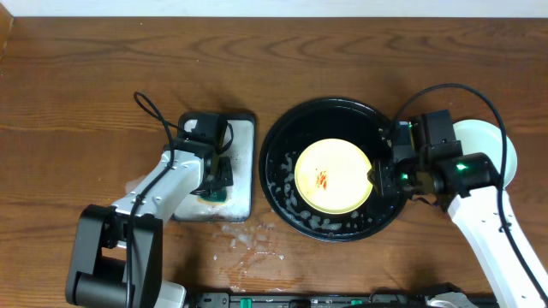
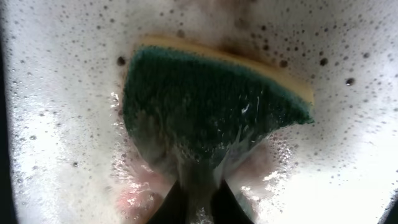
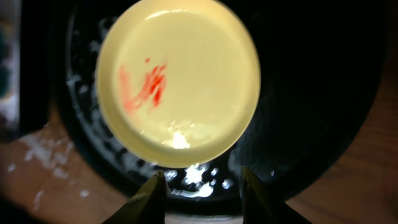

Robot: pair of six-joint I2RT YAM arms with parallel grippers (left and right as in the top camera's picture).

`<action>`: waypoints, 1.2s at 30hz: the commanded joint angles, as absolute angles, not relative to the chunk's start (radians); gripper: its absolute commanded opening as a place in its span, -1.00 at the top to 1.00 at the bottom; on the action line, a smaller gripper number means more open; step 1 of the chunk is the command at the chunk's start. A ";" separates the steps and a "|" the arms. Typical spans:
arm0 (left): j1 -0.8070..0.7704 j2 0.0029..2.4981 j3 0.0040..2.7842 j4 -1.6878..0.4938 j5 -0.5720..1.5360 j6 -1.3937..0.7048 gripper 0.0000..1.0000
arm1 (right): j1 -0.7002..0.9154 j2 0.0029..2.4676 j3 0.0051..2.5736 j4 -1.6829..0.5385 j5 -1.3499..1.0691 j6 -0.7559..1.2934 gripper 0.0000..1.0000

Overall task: Clean dirty plates on tray and stack at the side
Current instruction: 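Grasp the green sponge from the soapy tray with the left gripper, then scrub the yellow plate with the sponge while the right gripper holds its rim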

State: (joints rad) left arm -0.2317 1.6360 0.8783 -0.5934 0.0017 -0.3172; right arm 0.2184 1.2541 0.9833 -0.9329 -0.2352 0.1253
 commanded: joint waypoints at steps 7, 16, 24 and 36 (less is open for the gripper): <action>-0.232 1.628 1.051 -0.824 0.015 -0.321 0.85 | 0.216 1.372 0.855 -0.710 -0.184 0.154 0.24; -0.336 1.534 1.230 -0.950 0.112 -0.322 0.85 | 0.187 1.578 0.854 -0.596 -0.137 0.164 0.26; -0.494 1.522 1.234 -0.812 0.207 -0.438 0.85 | 0.189 1.705 0.855 -0.573 -0.125 0.163 0.83; -0.746 1.732 1.232 -0.462 0.213 -0.693 0.85 | 0.192 1.711 0.854 -0.577 -0.124 0.224 0.98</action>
State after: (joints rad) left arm -0.7109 1.6657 1.2186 -0.4961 0.2050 -0.5957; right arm 0.1913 1.6768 0.8696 -0.5571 -0.1558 0.2077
